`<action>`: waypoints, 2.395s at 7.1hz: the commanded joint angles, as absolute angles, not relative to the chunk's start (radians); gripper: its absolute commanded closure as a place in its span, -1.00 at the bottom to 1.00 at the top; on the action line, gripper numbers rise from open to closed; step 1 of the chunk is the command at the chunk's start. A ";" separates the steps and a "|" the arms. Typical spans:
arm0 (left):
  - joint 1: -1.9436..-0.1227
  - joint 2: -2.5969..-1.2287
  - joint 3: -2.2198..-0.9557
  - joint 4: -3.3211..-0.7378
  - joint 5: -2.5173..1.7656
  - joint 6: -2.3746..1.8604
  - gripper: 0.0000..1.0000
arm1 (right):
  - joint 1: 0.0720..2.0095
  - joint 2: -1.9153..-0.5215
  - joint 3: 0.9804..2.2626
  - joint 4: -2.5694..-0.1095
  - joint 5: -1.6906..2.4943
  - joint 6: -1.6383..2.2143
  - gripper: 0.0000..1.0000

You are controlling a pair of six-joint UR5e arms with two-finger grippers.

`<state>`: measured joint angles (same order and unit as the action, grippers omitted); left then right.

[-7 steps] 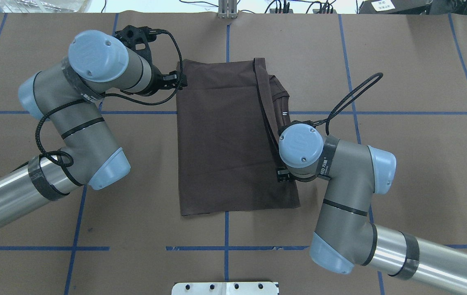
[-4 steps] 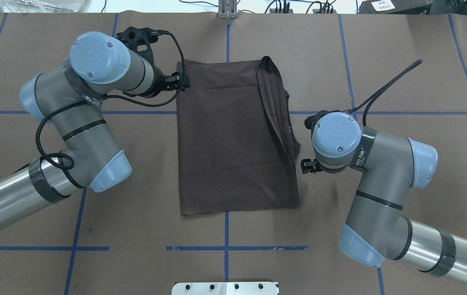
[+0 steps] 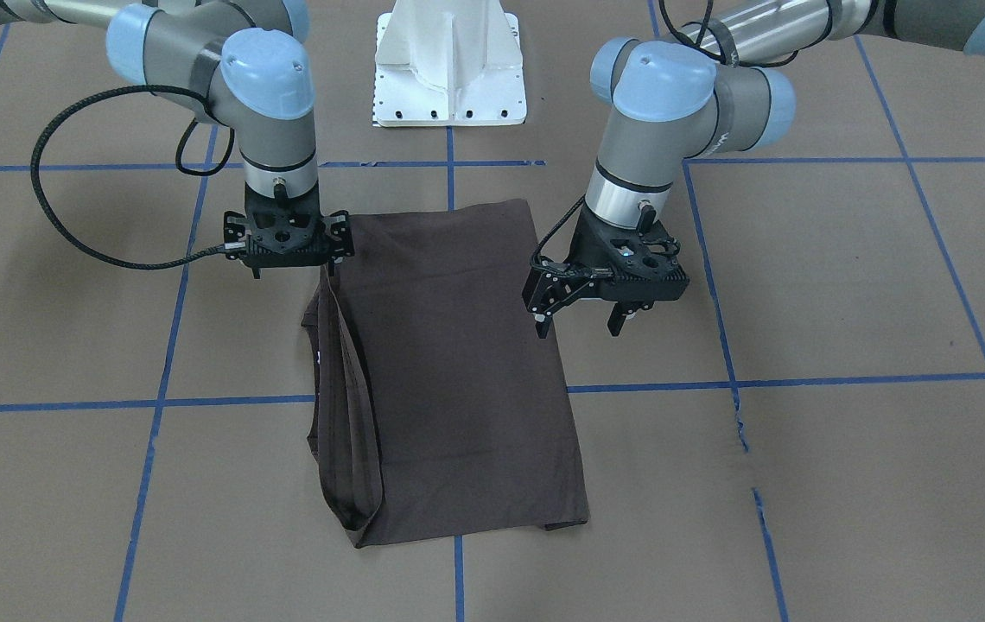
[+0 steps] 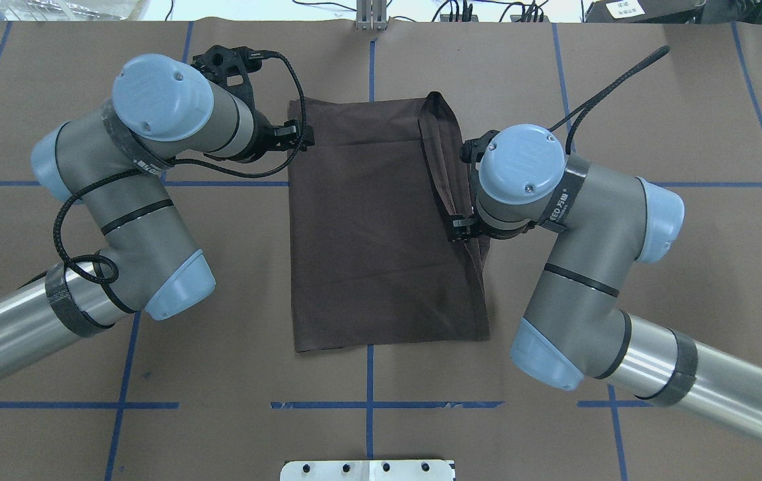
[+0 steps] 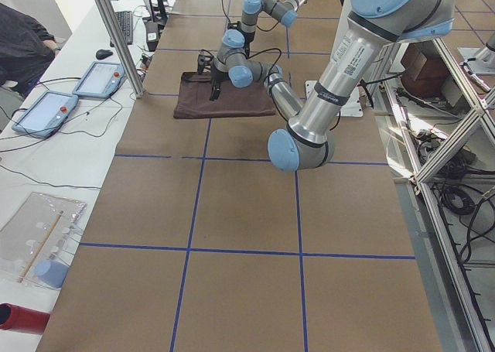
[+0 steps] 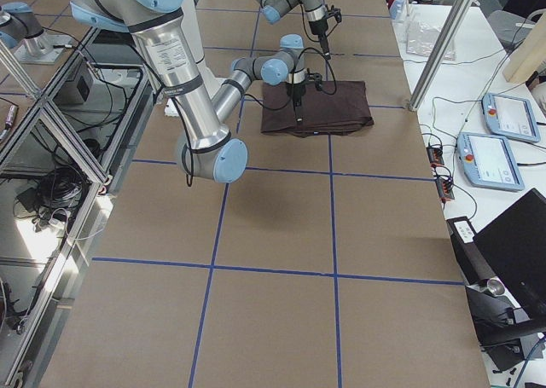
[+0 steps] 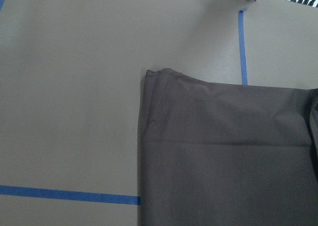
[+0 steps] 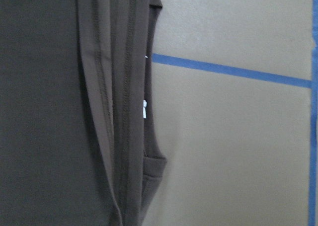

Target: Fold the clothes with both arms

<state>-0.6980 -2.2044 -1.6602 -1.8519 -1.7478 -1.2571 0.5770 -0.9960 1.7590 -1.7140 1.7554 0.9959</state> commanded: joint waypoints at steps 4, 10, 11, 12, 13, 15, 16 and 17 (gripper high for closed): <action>-0.704 -2.198 -1.795 -1.841 -1.746 -1.253 -1.00 | 0.598 -0.878 1.516 -1.649 1.755 0.904 -1.00; -0.703 -2.166 -1.894 -1.796 -1.747 -1.249 -1.00 | 0.612 -0.838 1.376 -1.551 1.764 0.877 -1.00; -0.701 -2.164 -1.894 -1.795 -1.747 -1.250 -1.00 | 0.633 -0.838 1.376 -1.554 1.791 0.862 -1.00; -0.701 -2.166 -1.894 -1.796 -1.747 -1.252 -1.00 | 0.647 -0.847 1.376 -1.557 1.802 0.841 -1.00; -0.700 -2.166 -1.894 -1.795 -1.747 -1.252 -1.00 | 0.663 -0.851 1.376 -1.559 1.802 0.824 -1.00; -0.698 -2.171 -1.894 -1.796 -1.749 -1.256 -1.00 | 0.727 -0.905 1.367 -1.556 1.810 0.761 -1.00; -0.698 -2.168 -1.894 -1.796 -1.749 -1.255 -1.00 | 0.805 -0.940 1.367 -1.554 1.825 0.683 -1.00; -0.698 -2.166 -1.894 -1.796 -1.750 -1.255 -1.00 | 0.848 -0.921 1.368 -1.558 1.941 0.666 -1.00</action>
<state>-0.6983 -2.1676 -1.8945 -1.7963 -1.7491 -1.2549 0.7853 -0.9193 1.3680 -1.5559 1.8481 0.7087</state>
